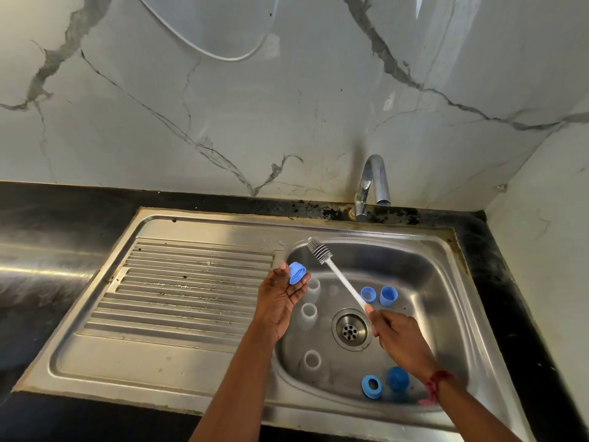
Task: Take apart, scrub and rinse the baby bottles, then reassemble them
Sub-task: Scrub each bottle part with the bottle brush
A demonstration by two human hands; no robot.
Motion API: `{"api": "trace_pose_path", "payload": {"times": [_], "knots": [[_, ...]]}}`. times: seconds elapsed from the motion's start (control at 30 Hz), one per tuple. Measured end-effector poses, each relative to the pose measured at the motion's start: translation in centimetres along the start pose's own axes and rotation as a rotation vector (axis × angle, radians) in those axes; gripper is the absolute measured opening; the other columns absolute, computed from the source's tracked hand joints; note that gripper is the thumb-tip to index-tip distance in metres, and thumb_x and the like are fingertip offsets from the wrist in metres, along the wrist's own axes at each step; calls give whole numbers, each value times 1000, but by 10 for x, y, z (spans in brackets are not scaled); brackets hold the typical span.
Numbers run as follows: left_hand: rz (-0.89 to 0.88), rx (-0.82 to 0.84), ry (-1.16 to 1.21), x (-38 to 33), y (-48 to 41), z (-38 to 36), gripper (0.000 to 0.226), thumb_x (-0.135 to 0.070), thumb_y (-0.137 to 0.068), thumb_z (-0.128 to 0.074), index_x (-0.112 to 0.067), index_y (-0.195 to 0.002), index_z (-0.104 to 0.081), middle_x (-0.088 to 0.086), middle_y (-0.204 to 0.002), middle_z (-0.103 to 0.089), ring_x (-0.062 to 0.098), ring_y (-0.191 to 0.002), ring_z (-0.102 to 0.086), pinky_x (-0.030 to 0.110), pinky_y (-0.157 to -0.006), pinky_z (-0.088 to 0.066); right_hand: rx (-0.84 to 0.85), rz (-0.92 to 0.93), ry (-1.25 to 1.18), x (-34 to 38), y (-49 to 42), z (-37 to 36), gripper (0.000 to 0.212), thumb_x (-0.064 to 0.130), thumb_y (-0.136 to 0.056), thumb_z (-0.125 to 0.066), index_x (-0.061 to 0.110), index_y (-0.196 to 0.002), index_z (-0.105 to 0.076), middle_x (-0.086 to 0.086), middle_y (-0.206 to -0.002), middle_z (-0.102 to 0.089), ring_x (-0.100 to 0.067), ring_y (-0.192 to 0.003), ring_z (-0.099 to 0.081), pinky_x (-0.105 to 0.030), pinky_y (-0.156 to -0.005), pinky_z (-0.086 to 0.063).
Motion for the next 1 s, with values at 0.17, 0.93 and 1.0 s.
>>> {"api": "trace_pose_path", "payload": {"times": [0.17,0.93,1.0], "knots": [[26,21,-175,-2,3,0,12,-26,-90,-63,-15,-90,-64,6,-99,-74,20,-93,-70,39,-91,-50,25,78,207,-6,1,3,63,66,-90,-40,11,-62,-49,1,-52,-47,-9,-49,-39,-30,-55,-44],[-209,164,-544,-40,-6,-7,19,-23,-92,-65,-8,-85,-54,1,-82,-48,2,-73,-48,18,-76,-38,-146,249,610,0,-1,28,66,78,-90,-15,25,-70,-49,3,-56,-61,-8,-54,-57,-30,-59,-53],[-155,132,-518,-37,-6,-7,16,-16,-98,-54,-14,-82,-55,-2,-84,-51,-2,-72,-53,18,-75,-38,-179,255,667,-3,0,33,71,82,-88,-9,26,-70,-48,4,-54,-60,-8,-50,-55,-29,-55,-52]]}}
Point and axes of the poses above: each hand's wrist, its own y-axis away from the middle knuckle, its own z-axis out of the back of the hand, x = y × z, the point moved 8 cm from there along -y, towards the middle knuckle
